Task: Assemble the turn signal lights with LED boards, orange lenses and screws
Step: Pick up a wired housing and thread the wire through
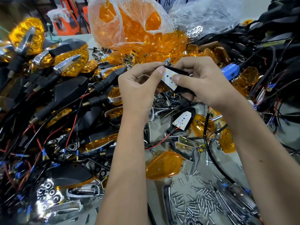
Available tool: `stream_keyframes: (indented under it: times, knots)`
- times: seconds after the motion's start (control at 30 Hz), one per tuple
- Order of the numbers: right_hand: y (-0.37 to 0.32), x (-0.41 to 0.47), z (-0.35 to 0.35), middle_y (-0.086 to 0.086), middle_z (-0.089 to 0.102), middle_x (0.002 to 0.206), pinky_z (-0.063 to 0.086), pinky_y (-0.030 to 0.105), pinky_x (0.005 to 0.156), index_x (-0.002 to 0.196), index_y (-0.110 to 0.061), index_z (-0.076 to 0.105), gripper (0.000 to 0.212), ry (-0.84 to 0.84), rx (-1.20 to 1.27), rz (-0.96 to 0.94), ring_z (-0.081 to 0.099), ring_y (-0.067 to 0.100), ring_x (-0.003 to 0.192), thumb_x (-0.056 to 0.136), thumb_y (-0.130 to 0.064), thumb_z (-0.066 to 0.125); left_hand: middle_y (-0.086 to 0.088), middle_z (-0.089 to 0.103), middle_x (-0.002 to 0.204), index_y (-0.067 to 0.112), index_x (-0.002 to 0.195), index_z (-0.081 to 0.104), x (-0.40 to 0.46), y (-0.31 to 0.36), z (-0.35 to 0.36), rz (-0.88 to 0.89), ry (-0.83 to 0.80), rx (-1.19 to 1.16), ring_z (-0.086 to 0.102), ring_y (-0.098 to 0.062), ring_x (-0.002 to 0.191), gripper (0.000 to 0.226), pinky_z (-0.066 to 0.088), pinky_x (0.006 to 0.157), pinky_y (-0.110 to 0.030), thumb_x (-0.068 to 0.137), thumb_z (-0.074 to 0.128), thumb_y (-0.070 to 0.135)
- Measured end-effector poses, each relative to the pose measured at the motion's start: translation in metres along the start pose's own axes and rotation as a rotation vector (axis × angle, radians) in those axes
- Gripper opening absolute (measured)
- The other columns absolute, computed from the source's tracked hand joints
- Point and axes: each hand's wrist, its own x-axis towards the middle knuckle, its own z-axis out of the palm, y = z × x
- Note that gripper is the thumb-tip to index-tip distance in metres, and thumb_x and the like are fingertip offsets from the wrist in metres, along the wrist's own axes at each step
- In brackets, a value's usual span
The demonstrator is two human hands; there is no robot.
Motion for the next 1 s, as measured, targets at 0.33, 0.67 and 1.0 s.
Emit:
stream_keyframes:
  times: [0.33, 0.67, 1.0]
  knots:
    - [-0.006, 0.000, -0.003, 0.016, 0.058, 0.073, 0.043, 0.022, 0.043, 0.097, -0.004, 0.067, 0.009, -0.007, -0.131, -0.021, 0.053, 0.016, 0.043, 0.102, -0.010, 0.062, -0.007, 0.071, 0.083, 0.017, 0.088, 0.079, 0.001, 0.000, -0.002, -0.083, -0.049, -0.057, 0.068, -0.022, 0.072, 0.011, 0.054, 0.056, -0.030, 0.090, 0.077, 0.006]
    - [-0.016, -0.002, -0.008, -0.001, 0.059, 0.071, 0.046, 0.032, 0.051, 0.089, -0.018, 0.068, 0.014, -0.023, -0.308, -0.083, 0.054, 0.013, 0.053, 0.100, -0.012, 0.062, -0.003, 0.071, 0.081, 0.019, 0.086, 0.080, 0.001, -0.001, -0.005, -0.086, -0.083, -0.101, 0.068, -0.025, 0.075, 0.013, 0.056, 0.058, -0.029, 0.087, 0.080, 0.006]
    - [-0.024, -0.003, -0.010, -0.023, 0.057, 0.054, 0.034, 0.022, 0.055, 0.097, -0.015, 0.072, 0.009, -0.001, -0.393, -0.072, 0.051, 0.005, 0.049, 0.099, -0.017, 0.064, -0.002, 0.076, 0.081, 0.009, 0.096, 0.078, 0.001, -0.001, -0.006, -0.079, -0.102, -0.095, 0.070, -0.016, 0.068, 0.012, 0.057, 0.061, -0.026, 0.093, 0.072, -0.001]
